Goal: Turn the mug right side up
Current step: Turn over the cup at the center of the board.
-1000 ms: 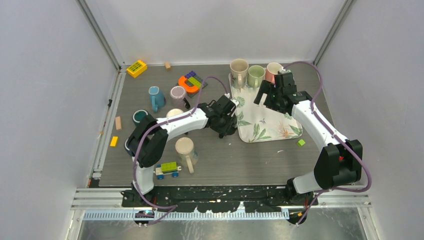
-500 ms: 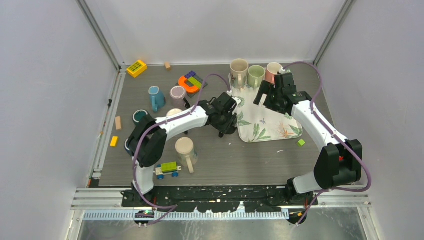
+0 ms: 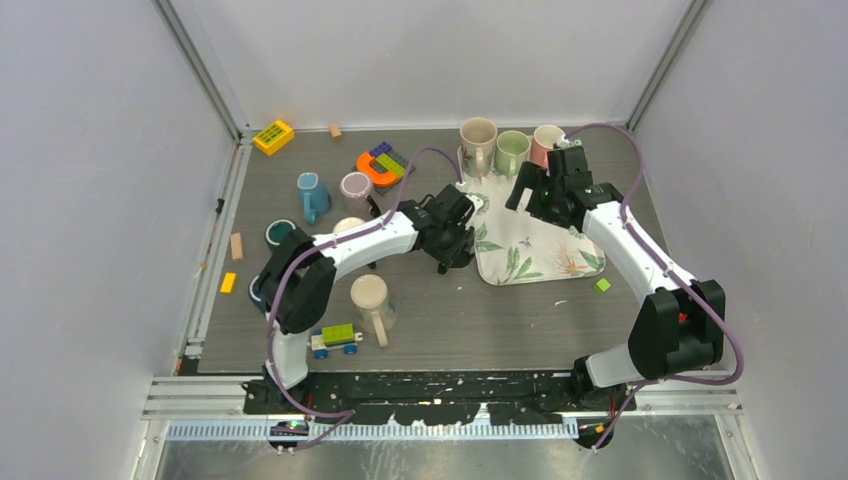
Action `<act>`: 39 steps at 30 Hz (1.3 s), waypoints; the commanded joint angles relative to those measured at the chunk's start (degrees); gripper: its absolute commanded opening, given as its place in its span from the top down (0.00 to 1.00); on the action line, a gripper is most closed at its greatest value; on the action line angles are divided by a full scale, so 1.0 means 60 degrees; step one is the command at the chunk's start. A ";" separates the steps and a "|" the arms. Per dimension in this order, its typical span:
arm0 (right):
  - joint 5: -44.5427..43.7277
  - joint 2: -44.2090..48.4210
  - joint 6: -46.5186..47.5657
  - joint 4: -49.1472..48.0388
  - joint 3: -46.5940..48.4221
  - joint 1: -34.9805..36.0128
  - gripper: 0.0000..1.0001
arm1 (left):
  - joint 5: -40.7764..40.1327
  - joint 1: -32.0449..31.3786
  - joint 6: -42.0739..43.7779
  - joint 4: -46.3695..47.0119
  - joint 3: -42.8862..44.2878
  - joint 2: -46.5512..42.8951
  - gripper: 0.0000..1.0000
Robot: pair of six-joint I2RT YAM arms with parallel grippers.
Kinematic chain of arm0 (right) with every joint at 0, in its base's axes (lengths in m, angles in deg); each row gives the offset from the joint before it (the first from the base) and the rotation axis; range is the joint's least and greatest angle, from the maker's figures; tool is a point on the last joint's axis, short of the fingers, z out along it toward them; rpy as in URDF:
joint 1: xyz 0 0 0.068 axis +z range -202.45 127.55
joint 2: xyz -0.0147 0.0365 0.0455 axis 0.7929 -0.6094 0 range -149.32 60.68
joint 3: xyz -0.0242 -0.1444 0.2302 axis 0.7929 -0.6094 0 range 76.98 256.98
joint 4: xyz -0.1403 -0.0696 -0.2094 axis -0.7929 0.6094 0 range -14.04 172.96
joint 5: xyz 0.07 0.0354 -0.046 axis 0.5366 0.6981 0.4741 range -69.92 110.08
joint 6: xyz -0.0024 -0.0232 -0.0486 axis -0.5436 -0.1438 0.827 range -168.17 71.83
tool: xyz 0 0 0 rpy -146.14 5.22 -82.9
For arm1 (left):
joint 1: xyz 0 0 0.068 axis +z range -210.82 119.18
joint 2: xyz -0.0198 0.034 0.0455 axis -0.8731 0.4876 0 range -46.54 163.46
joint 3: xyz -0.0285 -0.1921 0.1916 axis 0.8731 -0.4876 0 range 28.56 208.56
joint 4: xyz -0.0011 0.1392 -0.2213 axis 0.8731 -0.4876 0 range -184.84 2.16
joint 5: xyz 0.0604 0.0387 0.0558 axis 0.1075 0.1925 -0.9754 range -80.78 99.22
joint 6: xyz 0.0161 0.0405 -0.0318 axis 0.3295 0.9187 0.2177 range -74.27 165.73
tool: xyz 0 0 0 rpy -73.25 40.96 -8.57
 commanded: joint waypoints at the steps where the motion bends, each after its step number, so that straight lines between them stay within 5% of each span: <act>1: 0.0081 0.0521 -0.0054 -0.0143 -0.0007 0.0076 0.00 | 0.0165 -0.0019 0.0019 0.0596 0.0264 0.0262 0.64; 14: 0.0086 0.0694 -0.0063 -0.0113 -0.0079 0.0082 0.00 | 0.0188 -0.0001 -0.0001 0.0735 0.0364 0.0477 0.68; 21: 0.0414 0.0878 -0.0264 -0.0216 -0.0228 0.0075 0.00 | -0.0198 0.0013 -0.0108 0.0907 0.0439 0.0435 0.99; 39: 0.1796 0.2085 -0.1008 -0.1899 -0.1493 0.0080 0.00 | -0.0749 0.0350 -0.0262 0.0984 0.0573 -0.2119 1.00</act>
